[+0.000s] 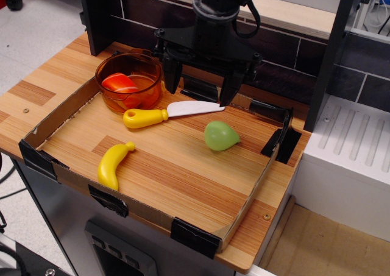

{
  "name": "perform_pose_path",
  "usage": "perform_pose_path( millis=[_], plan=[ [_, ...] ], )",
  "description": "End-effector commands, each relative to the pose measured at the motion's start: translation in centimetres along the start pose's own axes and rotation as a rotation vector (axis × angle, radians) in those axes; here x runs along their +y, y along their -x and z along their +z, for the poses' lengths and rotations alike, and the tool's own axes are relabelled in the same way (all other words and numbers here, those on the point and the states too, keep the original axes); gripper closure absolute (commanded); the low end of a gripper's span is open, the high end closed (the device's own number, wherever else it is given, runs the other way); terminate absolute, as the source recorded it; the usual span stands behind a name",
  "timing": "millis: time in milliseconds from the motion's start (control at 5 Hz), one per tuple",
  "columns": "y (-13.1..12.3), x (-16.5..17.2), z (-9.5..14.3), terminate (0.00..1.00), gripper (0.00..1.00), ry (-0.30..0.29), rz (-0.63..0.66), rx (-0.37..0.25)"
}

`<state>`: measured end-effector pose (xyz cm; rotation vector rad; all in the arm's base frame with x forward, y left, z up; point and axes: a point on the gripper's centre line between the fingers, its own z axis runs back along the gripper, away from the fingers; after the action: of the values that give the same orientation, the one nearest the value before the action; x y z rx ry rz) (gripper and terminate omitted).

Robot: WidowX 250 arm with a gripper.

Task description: Take sushi out of pot

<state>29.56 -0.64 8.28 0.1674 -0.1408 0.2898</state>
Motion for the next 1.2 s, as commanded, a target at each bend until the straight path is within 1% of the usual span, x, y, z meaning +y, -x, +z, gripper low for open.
perform_pose_path(
  millis=[0,200,400,600,800,1000],
  plan=[
    [0.0,0.0,0.0,0.00,0.00,0.000,0.000,0.000],
    [-1.8,1.0,0.7,0.00,0.00,0.015,0.261,-0.027],
    [-3.3,3.3,0.5,0.00,0.00,-0.005,0.509,0.007],
    [-4.4,5.9,0.3,0.00,0.00,-0.062,0.706,-0.038],
    [-5.0,8.4,-0.4,0.00,0.00,-0.107,0.825,-0.073],
    [-5.3,10.4,-1.4,0.00,0.00,-0.077,0.874,-0.045]
  ],
)
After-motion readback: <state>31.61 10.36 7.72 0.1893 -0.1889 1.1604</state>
